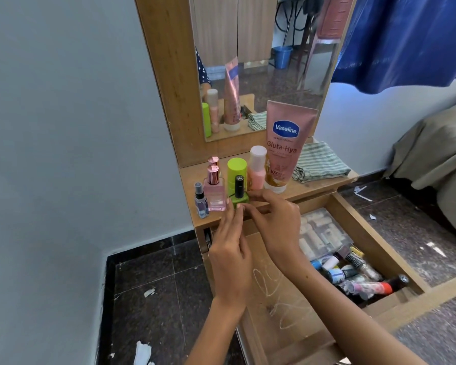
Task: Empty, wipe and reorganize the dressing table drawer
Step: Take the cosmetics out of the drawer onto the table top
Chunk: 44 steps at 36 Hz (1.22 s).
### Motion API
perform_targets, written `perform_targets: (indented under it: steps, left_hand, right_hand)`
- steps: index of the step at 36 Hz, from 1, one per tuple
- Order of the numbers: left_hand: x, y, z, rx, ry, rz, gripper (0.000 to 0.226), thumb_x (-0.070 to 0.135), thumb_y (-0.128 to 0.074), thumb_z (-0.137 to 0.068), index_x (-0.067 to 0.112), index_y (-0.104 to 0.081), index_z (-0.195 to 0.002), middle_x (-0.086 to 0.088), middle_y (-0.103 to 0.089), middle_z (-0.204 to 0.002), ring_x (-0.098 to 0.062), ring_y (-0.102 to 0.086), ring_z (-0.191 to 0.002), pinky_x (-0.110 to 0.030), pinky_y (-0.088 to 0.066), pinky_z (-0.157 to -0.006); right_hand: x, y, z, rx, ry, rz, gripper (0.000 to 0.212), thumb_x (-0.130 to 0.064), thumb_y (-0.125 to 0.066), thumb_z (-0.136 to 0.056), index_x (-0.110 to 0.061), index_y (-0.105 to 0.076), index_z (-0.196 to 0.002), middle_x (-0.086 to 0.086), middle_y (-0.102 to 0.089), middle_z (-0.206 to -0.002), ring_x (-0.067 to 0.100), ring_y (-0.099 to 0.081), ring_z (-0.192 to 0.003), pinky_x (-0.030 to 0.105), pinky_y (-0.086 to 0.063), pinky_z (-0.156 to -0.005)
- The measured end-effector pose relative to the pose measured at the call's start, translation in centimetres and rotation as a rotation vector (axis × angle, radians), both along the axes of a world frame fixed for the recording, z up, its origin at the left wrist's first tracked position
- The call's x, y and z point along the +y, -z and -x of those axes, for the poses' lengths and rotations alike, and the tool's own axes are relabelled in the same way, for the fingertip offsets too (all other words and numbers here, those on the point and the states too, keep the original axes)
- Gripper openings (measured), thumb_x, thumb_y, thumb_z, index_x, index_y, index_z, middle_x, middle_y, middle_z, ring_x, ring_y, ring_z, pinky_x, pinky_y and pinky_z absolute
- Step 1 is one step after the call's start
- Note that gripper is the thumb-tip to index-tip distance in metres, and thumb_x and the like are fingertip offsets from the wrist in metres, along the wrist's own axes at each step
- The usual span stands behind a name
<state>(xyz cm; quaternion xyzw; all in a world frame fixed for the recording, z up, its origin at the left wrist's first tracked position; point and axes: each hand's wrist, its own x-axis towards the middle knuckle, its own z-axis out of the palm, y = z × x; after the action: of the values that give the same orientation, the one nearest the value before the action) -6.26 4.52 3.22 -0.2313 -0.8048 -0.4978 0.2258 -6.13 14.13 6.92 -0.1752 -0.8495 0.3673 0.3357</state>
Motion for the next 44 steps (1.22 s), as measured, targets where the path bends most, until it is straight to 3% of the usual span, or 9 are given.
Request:
perform_targets:
  steps: [5,11,17,21,26,31,33,37,44]
  left_hand:
    - [0.1,0.1,-0.5,-0.019,0.014,0.039,0.056,-0.007,-0.059,-0.087,0.012,-0.047,-0.138,-0.003,-0.041,-0.147,-0.011,-0.037,-0.136,-0.041,-0.045,-0.103]
    - [-0.1,-0.3,-1.4,0.033,-0.008,0.063,0.042,-0.001,-0.059,-0.09,0.012,-0.057,-0.13,-0.002,-0.05,-0.14,-0.012,-0.04,-0.134,-0.033,-0.039,-0.108]
    - [0.1,-1.0,-1.6,0.067,0.175,0.183,0.026,0.01,-0.062,-0.091,0.011,-0.066,-0.116,0.0,-0.06,-0.122,-0.011,-0.049,-0.118,-0.022,-0.038,-0.101]
    - [1.7,-1.1,-1.7,-0.06,0.383,0.359,0.02,0.022,-0.064,-0.089,0.017,-0.07,-0.107,0.006,-0.062,-0.108,-0.009,-0.05,-0.104,-0.025,-0.043,-0.089]
    - [5.1,-0.9,-2.4,-0.154,0.533,0.674,0.026,0.037,-0.066,-0.085,0.022,-0.072,-0.106,0.004,-0.063,-0.104,-0.015,-0.048,-0.101,-0.03,-0.041,-0.083]
    - [8.1,0.1,-2.8,-0.066,0.504,0.876,0.025,0.031,-0.071,-0.081,0.016,-0.073,-0.101,-0.005,-0.064,-0.101,-0.022,-0.051,-0.102,-0.032,-0.042,-0.079]
    - [8.8,0.4,-3.1,-0.044,0.506,0.935,0.021,0.025,-0.071,-0.079,0.013,-0.072,-0.096,-0.007,-0.064,-0.098,-0.025,-0.053,-0.101,-0.032,-0.043,-0.08]
    - [9.5,0.5,-3.5,-0.031,0.507,0.936,0.016,0.016,-0.072,-0.077,0.008,-0.069,-0.091,-0.009,-0.063,-0.097,-0.025,-0.054,-0.099,-0.033,-0.044,-0.08]
    - [9.2,0.3,-4.0,-0.132,0.606,0.779,0.026,0.007,-0.07,-0.075,0.019,-0.069,-0.098,-0.004,-0.062,-0.099,-0.022,-0.052,-0.101,-0.033,-0.043,-0.078]
  right_hand:
    - [-0.1,-0.4,0.2,0.005,0.002,0.004,0.018,-0.032,-0.074,-0.081,-0.022,-0.071,-0.095,-0.012,-0.073,-0.085,-0.001,-0.066,-0.071,0.026,-0.056,-0.067]
    - [1.6,-0.8,-1.6,-0.028,-0.089,0.005,0.01,-0.019,-0.077,-0.077,-0.023,-0.073,-0.085,-0.015,-0.072,-0.077,-0.003,-0.067,-0.069,0.025,-0.057,-0.068]
    - [5.9,-1.3,-6.0,-0.582,-0.236,-0.158,0.021,-0.019,-0.072,-0.083,-0.023,-0.07,-0.103,-0.011,-0.072,-0.095,0.005,-0.067,-0.085,0.03,-0.055,-0.084]
    - [8.2,-1.0,-9.3,-0.783,-0.146,-0.21,0.023,-0.017,-0.068,-0.084,-0.032,-0.07,-0.101,-0.015,-0.07,-0.091,0.005,-0.066,-0.088,0.023,-0.049,-0.078]
    - [10.0,0.0,-11.8,-0.724,-0.026,-0.171,0.023,-0.014,-0.068,-0.082,-0.033,-0.071,-0.095,-0.016,-0.072,-0.087,0.003,-0.067,-0.081,0.024,-0.052,-0.073]
    - [10.3,0.5,-13.1,-0.652,0.047,-0.159,0.025,-0.01,-0.068,-0.081,-0.028,-0.072,-0.098,-0.015,-0.073,-0.089,0.003,-0.067,-0.081,0.025,-0.052,-0.072]
    - [10.4,0.9,-13.3,-0.622,0.068,-0.156,0.026,-0.009,-0.068,-0.08,-0.029,-0.072,-0.095,-0.016,-0.073,-0.087,-0.002,-0.064,-0.077,0.015,-0.046,-0.065]
    - [10.6,1.6,-13.3,-0.569,0.083,-0.132,0.027,-0.006,-0.067,-0.078,-0.029,-0.072,-0.093,-0.016,-0.074,-0.085,-0.004,-0.064,-0.075,0.005,-0.037,-0.061]
    - [11.0,2.2,-13.4,-0.478,0.139,-0.085,0.027,-0.005,-0.066,-0.078,-0.028,-0.072,-0.091,-0.013,-0.074,-0.082,0.003,-0.069,-0.079,0.028,-0.055,-0.072]
